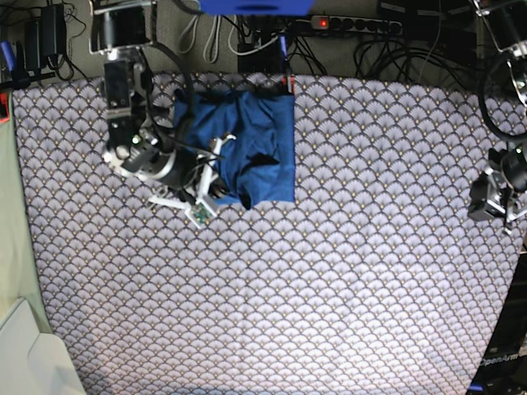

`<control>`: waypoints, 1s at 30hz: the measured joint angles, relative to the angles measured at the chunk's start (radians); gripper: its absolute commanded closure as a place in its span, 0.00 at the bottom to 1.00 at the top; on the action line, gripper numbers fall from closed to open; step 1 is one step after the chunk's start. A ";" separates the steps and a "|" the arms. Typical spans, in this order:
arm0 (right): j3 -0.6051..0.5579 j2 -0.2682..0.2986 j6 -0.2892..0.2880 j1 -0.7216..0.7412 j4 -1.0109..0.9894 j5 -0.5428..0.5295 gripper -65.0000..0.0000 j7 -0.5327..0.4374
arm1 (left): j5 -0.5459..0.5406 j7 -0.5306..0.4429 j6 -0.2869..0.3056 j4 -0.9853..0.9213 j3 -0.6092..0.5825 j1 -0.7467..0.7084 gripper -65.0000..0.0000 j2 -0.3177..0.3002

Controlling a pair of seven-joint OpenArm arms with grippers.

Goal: Fold the T-shirt properly
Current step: 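Grasp the shirt's folded edge with the right gripper and adjust it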

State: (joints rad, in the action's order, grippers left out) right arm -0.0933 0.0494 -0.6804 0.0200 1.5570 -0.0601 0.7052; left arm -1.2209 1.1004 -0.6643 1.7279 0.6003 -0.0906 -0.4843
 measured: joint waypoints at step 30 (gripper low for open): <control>-0.092 -0.014 -0.015 -0.005 0.185 0.014 0.96 0.001 | 0.003 0.006 -0.001 -0.006 -0.157 0.005 0.65 0.100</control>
State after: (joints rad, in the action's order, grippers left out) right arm -0.1852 0.0357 -0.6956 0.0154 1.7420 -0.0456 0.7059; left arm -1.2175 1.1069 -0.6655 1.7214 0.4431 -0.0860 -0.3847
